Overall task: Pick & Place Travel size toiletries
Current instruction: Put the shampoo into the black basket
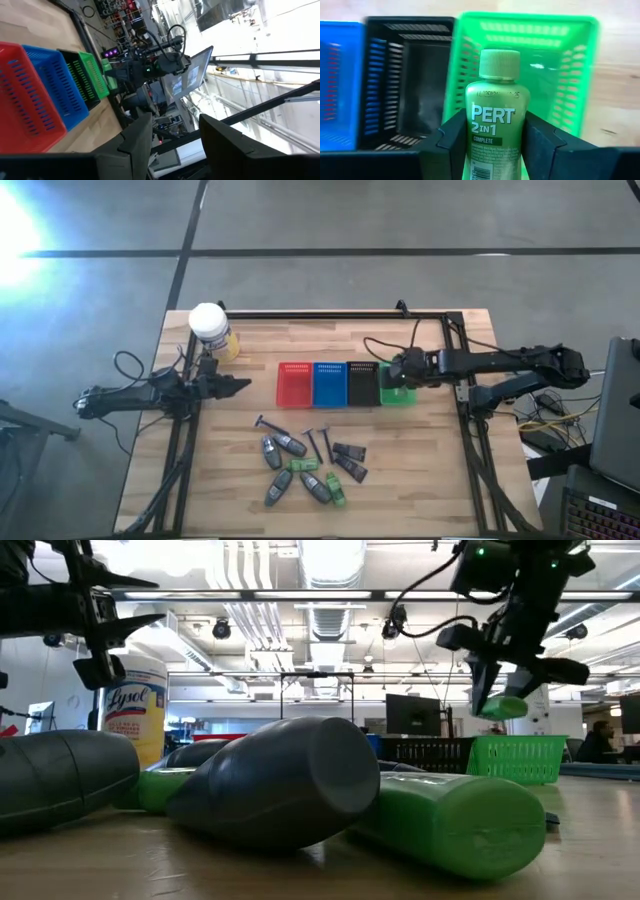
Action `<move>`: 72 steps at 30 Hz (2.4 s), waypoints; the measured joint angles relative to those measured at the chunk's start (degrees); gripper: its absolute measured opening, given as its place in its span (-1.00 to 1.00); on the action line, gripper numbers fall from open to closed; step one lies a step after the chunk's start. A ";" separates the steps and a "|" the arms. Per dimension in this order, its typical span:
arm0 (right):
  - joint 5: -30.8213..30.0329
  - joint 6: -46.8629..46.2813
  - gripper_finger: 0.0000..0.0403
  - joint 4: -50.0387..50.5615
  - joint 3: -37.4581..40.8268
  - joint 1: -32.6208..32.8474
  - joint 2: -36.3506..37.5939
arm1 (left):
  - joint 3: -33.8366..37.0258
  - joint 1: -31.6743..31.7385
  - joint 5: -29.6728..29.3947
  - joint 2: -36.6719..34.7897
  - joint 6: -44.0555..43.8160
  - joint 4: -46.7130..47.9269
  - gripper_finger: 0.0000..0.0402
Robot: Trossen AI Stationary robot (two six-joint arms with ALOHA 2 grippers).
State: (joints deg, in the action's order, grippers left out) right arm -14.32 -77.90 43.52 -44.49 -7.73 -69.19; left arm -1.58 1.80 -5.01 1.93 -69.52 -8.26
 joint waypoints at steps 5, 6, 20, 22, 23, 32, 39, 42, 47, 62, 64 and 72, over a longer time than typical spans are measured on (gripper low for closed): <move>1.07 0.64 -0.31 -12.08 -0.19 -0.23 -1.83 | 0.00 0.00 -0.37 0.00 0.00 -0.28 -0.16; 1.16 0.65 -0.31 -15.03 -0.19 -0.23 -2.89 | 0.00 0.00 -0.69 0.00 0.00 -0.30 -0.16; 3.86 3.82 -0.16 -25.80 -5.56 -1.85 -20.95 | 0.00 -0.02 -2.09 0.00 0.04 -0.27 -0.17; 3.72 5.38 -0.07 -25.00 -7.44 -1.97 -22.33 | 0.00 -0.02 -2.10 0.00 0.04 -0.27 -0.16; 3.62 5.78 -0.02 -24.07 -8.51 -1.99 -22.87 | 0.00 -0.02 -2.11 0.00 0.04 -0.27 -0.16; -1.13 11.90 0.43 -6.05 -18.10 -1.19 -24.30 | 0.00 -0.02 -2.00 0.00 0.13 -0.26 -0.17; 7.05 10.70 0.59 -0.22 -27.26 7.23 -23.50 | 0.00 -0.02 -1.95 0.13 1.02 -0.20 -0.16; 9.56 4.68 0.60 0.70 -29.73 12.87 -25.43 | 0.00 -0.02 -1.90 0.20 1.75 -0.08 -0.16; 11.23 -4.63 0.54 1.35 -34.03 21.81 -32.40 | 0.00 -0.02 0.15 0.35 1.87 0.34 -0.16; 19.18 -17.02 0.61 1.19 -54.73 32.68 -54.53 | 0.02 -0.02 13.66 0.98 2.27 5.99 -0.17; 19.29 -17.13 0.62 1.23 -56.56 33.18 -55.79 | 0.02 -0.02 14.41 0.98 2.27 7.04 -0.16; 19.48 -16.23 0.59 1.84 -58.70 34.11 -59.90 | 0.02 -0.02 14.50 0.92 1.17 7.44 -0.16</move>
State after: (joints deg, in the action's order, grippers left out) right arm 5.16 -94.13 45.36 -103.20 26.37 -129.09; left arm -1.56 1.78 9.50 2.85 -68.35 -0.82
